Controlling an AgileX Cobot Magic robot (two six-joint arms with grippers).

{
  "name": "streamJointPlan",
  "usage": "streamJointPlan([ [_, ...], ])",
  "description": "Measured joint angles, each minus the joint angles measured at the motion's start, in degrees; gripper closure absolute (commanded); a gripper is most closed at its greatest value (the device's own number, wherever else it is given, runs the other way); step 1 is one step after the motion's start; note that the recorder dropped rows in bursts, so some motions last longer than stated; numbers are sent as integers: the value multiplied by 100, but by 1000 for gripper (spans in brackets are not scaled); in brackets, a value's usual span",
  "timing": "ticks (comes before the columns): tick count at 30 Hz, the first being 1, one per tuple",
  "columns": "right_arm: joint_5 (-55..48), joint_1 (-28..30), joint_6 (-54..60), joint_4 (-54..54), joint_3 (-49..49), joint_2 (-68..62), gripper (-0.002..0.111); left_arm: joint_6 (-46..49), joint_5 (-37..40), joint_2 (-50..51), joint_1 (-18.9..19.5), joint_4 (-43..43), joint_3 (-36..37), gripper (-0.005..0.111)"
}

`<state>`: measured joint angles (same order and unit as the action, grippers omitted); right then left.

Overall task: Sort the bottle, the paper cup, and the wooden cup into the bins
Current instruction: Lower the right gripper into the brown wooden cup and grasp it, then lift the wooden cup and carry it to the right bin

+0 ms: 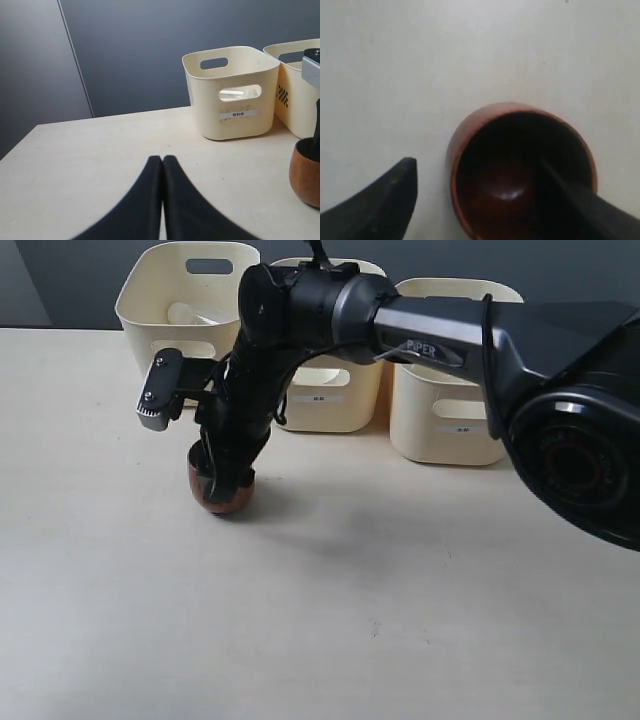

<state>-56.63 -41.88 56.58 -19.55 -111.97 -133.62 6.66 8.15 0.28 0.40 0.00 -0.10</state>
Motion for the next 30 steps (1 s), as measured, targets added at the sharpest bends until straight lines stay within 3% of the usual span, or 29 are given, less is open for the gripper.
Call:
streamJointPlan([
  [3,86,0,0,0,0,-86,48,0,0,0,0,0,0,107],
  [5,138,0,0,0,0,-109,65,0,0,0,0,0,0,107],
  [8,200,0,11,-8,0,-124,103,0,0,0,0,0,0,107],
  [9,211,0,11,-8,0,-124,108,0,0,0,0,0,0,107],
  [21,115,0,3,167,0,-95,109,0,0,0,0,0,0,107],
  [30,92,0,-233,365,0,1128,109,0,0,0,0,0,0,107],
])
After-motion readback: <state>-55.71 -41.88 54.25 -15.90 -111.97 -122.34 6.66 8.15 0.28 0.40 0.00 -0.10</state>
